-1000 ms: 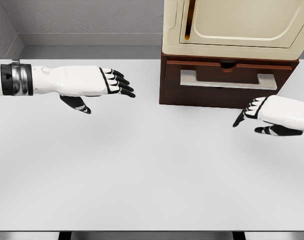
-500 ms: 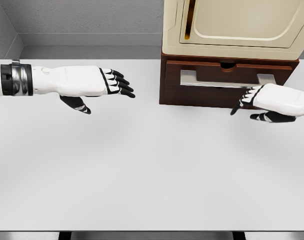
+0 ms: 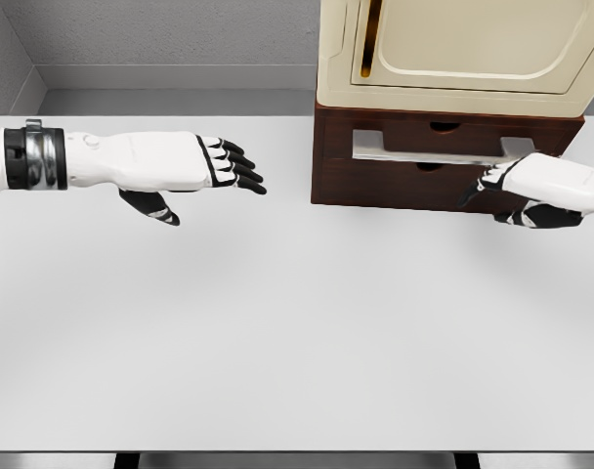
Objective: Put the switch into the drawer with left arm, and close the drawer with right arm
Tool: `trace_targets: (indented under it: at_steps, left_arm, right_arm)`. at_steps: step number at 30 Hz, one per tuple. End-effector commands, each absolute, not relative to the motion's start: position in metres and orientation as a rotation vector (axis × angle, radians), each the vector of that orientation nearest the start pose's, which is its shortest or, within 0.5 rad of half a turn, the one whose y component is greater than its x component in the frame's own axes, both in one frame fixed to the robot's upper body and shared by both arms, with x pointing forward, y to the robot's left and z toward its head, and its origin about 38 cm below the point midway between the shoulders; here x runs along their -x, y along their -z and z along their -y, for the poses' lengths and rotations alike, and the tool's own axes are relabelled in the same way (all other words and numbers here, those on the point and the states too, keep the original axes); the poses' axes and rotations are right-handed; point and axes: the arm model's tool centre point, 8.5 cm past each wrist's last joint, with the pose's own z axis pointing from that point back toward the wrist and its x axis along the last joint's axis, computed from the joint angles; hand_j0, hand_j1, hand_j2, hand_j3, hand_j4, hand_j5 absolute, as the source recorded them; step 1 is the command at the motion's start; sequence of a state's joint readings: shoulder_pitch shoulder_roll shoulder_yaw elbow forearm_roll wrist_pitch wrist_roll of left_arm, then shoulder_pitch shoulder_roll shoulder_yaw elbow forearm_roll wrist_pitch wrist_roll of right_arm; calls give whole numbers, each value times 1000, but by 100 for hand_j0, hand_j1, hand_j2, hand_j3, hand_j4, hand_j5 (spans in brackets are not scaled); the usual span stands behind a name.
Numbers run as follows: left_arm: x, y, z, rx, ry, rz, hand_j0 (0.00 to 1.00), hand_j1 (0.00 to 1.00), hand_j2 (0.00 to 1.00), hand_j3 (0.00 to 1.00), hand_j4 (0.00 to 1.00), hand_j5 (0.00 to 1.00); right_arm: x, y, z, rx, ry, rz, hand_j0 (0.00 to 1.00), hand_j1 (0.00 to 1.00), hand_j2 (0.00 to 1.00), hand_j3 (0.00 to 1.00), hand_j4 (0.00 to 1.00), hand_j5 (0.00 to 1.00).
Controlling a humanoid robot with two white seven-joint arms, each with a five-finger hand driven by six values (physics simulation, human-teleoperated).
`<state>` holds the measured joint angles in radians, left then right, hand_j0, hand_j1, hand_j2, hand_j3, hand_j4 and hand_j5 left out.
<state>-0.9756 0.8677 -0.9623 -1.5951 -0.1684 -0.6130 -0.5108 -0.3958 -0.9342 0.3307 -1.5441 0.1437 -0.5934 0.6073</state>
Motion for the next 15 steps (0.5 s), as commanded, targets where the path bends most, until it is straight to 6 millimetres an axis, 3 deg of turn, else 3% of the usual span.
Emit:
trace_targets:
  at_steps: [1, 5, 7, 8, 9, 11, 15]
  left_arm:
    - [-422, -286, -227, 264, -2836, -1980, 100, 100, 100, 100, 100, 100]
    - [-422, -286, -226, 262, -2835, -1980, 100, 100, 100, 100, 100, 100]
    - [-421, -284, -224, 248, -2834, -1979, 100, 100, 100, 100, 100, 100]
    - [-419, -274, -223, 212, -2847, -1986, 100, 100, 100, 100, 100, 100]
    - [-417, -268, -220, 188, -2847, -1995, 100, 100, 100, 100, 100, 100]
    - [-417, -267, -220, 179, -2876, -1950, 100, 100, 100, 100, 100, 100]
    - [-417, -265, -222, 178, -2903, -1916, 100, 100, 100, 100, 100, 100]
  right_arm:
    - [-389, -234, 350, 315, -1957, 1467, 67, 67, 67, 67, 67, 67]
    - [-387, -245, 355, 355, -1951, 1481, 68, 68, 68, 68, 68, 68]
    - [-369, -245, 341, 323, -2017, 1491, 68, 68, 68, 68, 68, 68]
    - [-358, -236, 330, 275, -2043, 1495, 79, 79, 79, 79, 79, 79]
    - [-351, -227, 326, 240, -2051, 1485, 100, 100, 100, 100, 100, 100]
    - [-348, -217, 320, 197, -2066, 1468, 100, 100, 100, 100, 100, 100]
    - [-348, -217, 320, 197, -2071, 1466, 100, 100, 100, 100, 100, 100]
